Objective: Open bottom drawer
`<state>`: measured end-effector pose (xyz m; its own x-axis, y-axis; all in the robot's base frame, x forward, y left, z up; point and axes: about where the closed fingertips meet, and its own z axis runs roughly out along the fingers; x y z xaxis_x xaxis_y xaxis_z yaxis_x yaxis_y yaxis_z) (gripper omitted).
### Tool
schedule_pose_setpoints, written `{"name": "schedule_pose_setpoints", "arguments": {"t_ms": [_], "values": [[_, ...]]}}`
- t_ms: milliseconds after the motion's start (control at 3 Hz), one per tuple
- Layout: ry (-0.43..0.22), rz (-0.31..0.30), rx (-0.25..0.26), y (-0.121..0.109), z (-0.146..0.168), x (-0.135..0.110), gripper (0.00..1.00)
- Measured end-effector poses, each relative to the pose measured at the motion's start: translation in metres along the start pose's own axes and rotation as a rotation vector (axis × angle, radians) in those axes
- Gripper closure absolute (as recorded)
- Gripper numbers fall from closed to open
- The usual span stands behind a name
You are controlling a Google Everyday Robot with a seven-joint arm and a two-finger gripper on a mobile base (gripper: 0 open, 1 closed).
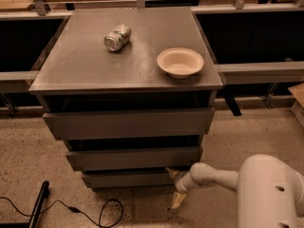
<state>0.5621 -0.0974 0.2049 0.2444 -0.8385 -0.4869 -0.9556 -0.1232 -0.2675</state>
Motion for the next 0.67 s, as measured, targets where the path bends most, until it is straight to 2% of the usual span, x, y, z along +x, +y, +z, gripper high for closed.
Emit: {"name": "schedule_pose_setpoints", "arguments": {"t_ms": [333,667], "values": [[0.025,0.021,0.021,-0.0022,0.0053,0.0124,0.00],[0.015,0.041,0.038,-0.0042,0.0091,0.0210,0.00]]}}
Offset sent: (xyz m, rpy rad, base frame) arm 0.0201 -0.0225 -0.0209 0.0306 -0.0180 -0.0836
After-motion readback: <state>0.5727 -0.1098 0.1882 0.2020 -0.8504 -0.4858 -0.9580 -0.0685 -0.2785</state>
